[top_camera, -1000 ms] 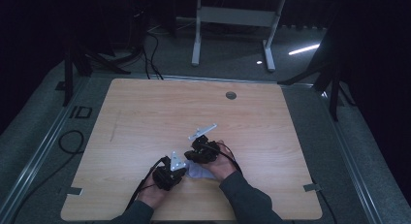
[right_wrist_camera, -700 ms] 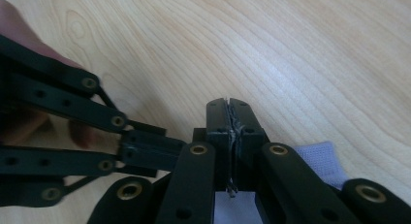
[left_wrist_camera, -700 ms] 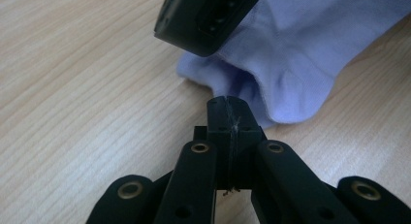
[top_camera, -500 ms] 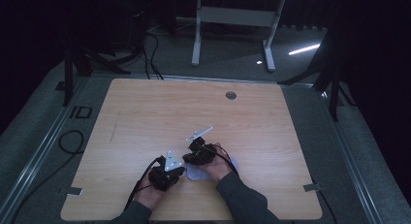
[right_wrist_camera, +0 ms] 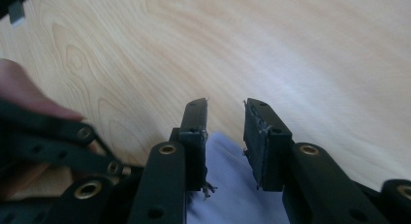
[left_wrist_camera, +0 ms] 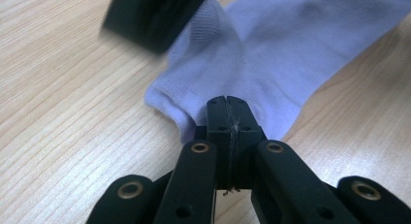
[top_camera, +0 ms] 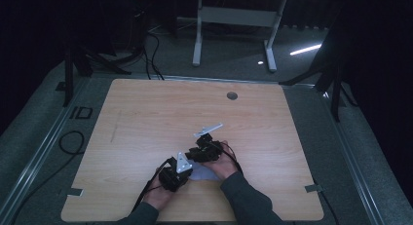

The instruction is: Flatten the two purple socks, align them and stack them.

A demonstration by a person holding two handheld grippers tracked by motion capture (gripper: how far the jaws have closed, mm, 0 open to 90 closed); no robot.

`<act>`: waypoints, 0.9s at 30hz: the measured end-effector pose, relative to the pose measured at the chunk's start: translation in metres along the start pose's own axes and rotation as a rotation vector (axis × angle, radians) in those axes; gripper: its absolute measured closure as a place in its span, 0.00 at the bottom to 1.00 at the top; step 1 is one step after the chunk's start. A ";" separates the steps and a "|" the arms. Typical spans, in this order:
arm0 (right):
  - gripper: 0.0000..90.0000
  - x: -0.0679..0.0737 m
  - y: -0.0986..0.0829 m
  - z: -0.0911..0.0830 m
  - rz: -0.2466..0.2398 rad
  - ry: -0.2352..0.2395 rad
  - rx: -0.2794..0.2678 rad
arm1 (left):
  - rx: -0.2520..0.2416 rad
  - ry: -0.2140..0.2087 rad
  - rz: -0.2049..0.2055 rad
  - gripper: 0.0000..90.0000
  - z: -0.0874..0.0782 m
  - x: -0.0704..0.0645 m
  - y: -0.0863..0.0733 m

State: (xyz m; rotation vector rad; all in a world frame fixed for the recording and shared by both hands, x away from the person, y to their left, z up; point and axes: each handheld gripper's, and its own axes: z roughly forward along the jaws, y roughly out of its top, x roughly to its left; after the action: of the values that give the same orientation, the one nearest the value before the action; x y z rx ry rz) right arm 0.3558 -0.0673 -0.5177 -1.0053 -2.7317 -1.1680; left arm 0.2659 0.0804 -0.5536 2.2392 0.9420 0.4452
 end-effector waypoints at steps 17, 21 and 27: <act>0.84 -0.025 -0.085 -0.064 0.006 -0.235 0.037 | -0.001 0.008 -0.051 0.99 0.002 0.002 -0.002; 0.86 -0.027 -0.096 -0.057 -0.008 -0.278 0.059 | -0.002 0.011 -0.063 0.99 0.002 0.003 -0.002; 0.87 -0.034 -0.093 -0.055 -0.018 -0.339 0.043 | -0.011 0.007 -0.079 0.99 0.005 0.003 0.000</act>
State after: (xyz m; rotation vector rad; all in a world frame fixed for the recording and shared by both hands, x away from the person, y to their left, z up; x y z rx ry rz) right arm 0.3175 -0.1702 -0.5466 -1.2816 -3.0074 -1.0173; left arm 0.2708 0.0802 -0.5572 2.1831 1.0254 0.4223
